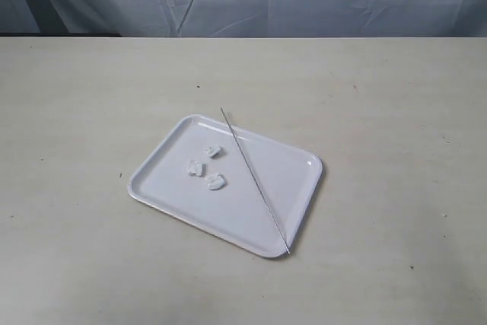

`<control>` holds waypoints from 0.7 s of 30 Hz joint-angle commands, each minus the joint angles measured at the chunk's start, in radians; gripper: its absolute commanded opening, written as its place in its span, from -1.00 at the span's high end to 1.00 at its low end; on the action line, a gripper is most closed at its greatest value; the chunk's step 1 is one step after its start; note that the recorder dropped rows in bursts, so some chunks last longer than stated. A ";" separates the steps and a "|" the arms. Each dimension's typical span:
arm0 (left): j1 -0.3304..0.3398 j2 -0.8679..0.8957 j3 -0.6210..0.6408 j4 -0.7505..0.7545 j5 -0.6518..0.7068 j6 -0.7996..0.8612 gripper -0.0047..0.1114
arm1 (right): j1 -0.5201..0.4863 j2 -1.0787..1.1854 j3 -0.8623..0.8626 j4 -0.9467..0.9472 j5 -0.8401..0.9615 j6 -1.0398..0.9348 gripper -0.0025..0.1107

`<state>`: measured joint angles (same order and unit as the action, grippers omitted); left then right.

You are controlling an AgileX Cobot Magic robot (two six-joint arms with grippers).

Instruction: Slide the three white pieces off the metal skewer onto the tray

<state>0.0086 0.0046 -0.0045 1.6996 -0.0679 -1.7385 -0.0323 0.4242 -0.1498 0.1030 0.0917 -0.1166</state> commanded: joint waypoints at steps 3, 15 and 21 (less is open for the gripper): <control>0.005 -0.005 0.004 -0.091 0.033 0.029 0.92 | -0.017 -0.087 0.057 -0.145 -0.045 0.207 0.97; 0.005 -0.005 0.004 -1.806 0.364 1.677 0.92 | -0.017 -0.269 0.150 -0.082 -0.034 0.231 0.97; 0.008 -0.005 0.004 -1.806 0.390 1.784 0.92 | -0.017 -0.324 0.150 -0.052 0.047 0.217 0.97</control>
<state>0.0104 0.0046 -0.0021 -0.0701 0.3110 -0.0095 -0.0436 0.1214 -0.0029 0.0418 0.0966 0.1094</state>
